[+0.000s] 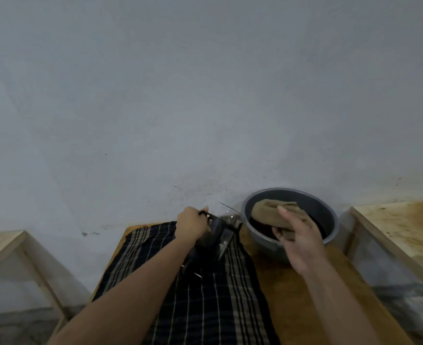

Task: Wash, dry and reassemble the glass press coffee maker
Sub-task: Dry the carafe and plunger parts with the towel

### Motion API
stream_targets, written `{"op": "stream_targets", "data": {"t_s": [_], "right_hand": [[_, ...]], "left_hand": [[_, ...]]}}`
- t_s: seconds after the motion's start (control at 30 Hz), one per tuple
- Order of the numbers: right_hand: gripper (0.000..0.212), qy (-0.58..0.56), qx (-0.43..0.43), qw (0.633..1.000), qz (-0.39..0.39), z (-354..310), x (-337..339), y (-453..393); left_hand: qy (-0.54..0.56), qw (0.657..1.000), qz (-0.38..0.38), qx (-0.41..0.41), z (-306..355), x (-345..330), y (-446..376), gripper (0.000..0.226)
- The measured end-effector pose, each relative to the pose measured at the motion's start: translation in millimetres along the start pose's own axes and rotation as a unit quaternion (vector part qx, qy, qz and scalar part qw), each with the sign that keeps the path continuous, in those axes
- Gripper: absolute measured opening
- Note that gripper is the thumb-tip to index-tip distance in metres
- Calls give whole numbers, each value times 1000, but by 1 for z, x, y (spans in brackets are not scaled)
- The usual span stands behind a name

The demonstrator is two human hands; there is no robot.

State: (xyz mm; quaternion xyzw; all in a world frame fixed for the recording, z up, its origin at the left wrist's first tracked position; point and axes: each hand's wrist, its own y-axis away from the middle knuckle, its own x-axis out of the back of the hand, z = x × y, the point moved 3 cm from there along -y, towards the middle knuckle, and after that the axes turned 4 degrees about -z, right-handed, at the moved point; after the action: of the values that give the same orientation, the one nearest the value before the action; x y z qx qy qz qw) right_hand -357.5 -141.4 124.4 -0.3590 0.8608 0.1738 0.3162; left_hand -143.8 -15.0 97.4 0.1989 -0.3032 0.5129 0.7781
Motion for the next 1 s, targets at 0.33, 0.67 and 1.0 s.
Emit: {"op": "stream_targets", "data": {"t_s": [0.33,0.67,1.0], "right_hand": [[41,586,179,783,-105,55,-29,3],[24,426,87,901,-13,53,-22,-42],[43,502,109,838,-181,64,-5,1]], "left_hand": [[340,920,-88,174,22,-42,35,26],[234,965,-56,104,26,-47,56,25],[332,925,-6,183,4,-33,24,19]]}}
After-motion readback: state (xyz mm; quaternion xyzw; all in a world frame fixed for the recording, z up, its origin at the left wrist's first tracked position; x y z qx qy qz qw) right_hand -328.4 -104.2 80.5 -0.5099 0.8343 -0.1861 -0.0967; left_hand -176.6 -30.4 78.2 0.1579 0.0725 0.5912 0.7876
